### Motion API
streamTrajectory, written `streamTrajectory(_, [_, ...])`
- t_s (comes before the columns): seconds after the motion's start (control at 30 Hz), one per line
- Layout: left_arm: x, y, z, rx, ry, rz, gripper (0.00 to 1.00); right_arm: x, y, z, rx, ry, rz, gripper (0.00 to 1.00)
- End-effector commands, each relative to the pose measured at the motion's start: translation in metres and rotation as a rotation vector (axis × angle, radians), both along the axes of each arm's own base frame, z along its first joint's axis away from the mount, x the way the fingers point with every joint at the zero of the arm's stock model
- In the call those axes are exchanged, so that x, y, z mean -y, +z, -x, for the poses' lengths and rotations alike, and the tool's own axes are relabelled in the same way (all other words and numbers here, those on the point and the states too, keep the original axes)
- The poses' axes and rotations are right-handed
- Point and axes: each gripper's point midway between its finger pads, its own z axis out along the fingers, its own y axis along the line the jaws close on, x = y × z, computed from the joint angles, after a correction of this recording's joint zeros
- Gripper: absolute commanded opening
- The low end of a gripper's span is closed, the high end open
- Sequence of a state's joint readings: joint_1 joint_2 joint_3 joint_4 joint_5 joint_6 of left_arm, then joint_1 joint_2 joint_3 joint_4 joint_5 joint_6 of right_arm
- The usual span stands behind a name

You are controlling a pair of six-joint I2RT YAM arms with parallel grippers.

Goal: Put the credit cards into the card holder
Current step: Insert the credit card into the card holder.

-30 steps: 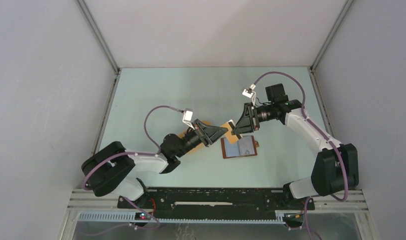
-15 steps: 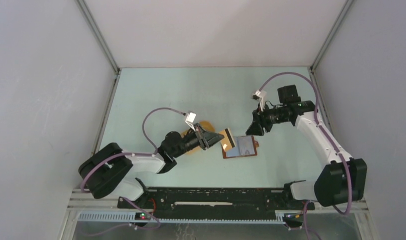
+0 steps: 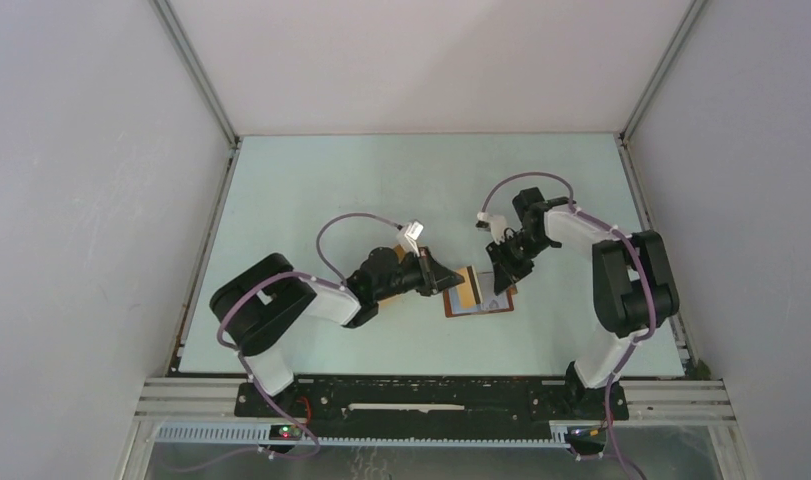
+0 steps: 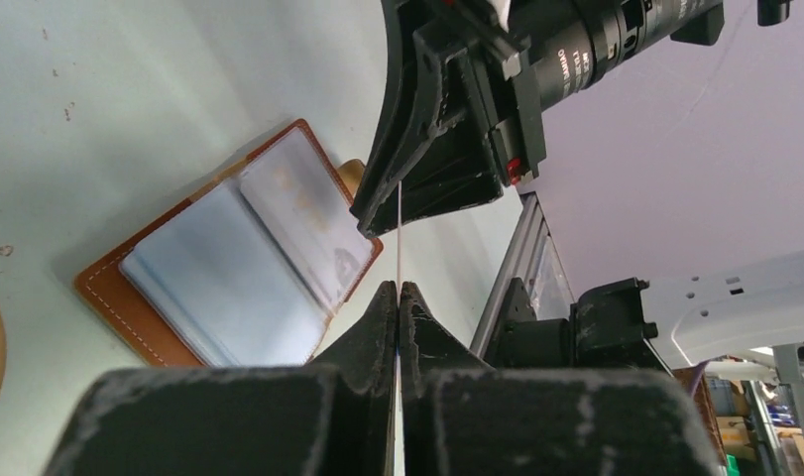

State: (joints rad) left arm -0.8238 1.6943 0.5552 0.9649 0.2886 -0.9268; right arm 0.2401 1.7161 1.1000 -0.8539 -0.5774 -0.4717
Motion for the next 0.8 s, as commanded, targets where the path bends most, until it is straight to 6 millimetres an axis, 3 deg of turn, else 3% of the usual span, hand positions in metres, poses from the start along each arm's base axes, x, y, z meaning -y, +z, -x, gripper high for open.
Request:
streamTrajectory(0.0, [0.012, -0.002, -0.01, -0.048, -0.002, 0.029, 0.0, 0.01, -0.015, -0.003, -0.044, -0.022, 0.094, 0.24])
streamTrajectory(0.33, [0.018, -0.029, -0.024, -0.12, 0.047, 0.0, 0.0, 0.019, -0.033, 0.0, -0.098, -0.026, 0.162, 0.21])
streamTrajectory(0.77, [0.011, -0.046, -0.033, -0.147, 0.077, -0.056, 0.0, 0.02, -0.035, 0.0, -0.106, -0.022, 0.17, 0.2])
